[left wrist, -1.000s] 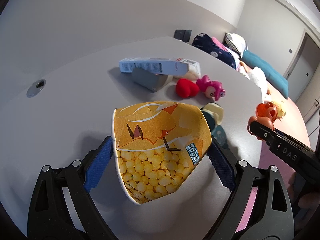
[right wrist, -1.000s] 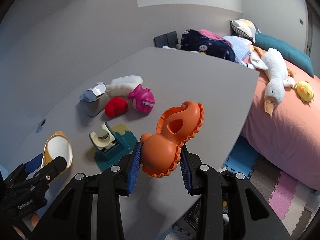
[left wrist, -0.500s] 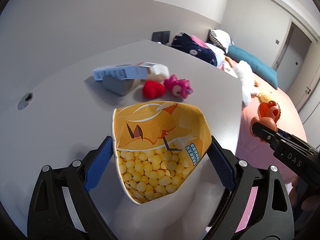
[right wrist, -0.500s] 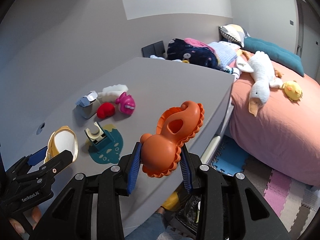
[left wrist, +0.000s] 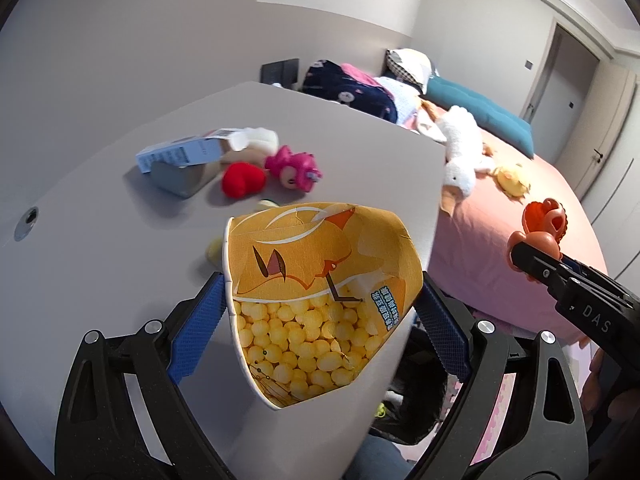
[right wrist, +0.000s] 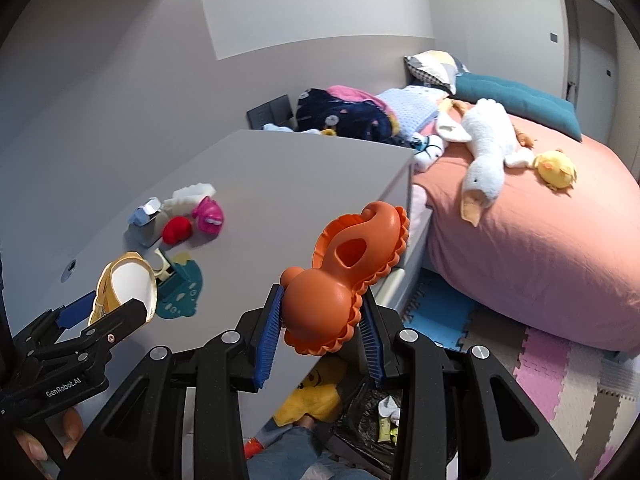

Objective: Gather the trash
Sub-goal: 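Carry the paper cup and orange toy toward the black bin with both grippers, then open both grippers over the black bin to drop cup and orange toy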

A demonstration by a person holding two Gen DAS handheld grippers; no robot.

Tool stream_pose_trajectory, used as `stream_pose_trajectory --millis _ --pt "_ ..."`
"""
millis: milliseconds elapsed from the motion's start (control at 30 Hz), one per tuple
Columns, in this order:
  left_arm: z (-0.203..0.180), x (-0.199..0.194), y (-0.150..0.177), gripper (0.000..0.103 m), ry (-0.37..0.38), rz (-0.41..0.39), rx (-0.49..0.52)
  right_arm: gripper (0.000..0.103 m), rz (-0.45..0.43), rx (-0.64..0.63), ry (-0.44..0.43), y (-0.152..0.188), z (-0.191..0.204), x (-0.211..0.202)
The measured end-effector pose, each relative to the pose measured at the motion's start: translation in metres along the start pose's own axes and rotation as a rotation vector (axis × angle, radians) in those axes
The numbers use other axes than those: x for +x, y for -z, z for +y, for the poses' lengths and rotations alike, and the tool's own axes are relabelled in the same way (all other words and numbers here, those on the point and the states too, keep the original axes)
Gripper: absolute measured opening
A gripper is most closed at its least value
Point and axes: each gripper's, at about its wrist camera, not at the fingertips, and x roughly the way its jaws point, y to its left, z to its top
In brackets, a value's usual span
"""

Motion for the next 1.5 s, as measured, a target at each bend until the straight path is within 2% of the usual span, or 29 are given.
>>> stream_pose_trajectory --millis 367,767,1300,1367,1400,1500 --pt "-0.042 0.003 -0.001 0.089 0.055 0.006 0.077 0.038 -0.021 0.06 0.055 0.009 -0.037 -0.019" --pt "-0.107 0.014 0.004 0.089 0.14 0.035 0.205 0.039 -0.041 0.159 0.152 0.018 -0.093 -0.044" --pt "-0.159 0.043 0.013 0.09 0.206 0.125 0.307 0.039 0.017 0.252 0.25 0.035 -0.146 -0.041" --pt "-0.164 0.051 0.014 0.097 0.197 0.151 0.323 0.058 0.059 0.256 0.279 0.036 -0.151 -0.034" --pt "-0.166 0.055 0.015 0.097 0.184 0.161 0.324 0.072 0.059 0.261 0.301 0.037 -0.154 -0.033" --pt "-0.166 0.068 0.016 0.097 0.162 0.199 0.31 0.074 0.044 0.287 0.334 0.04 -0.159 -0.034"
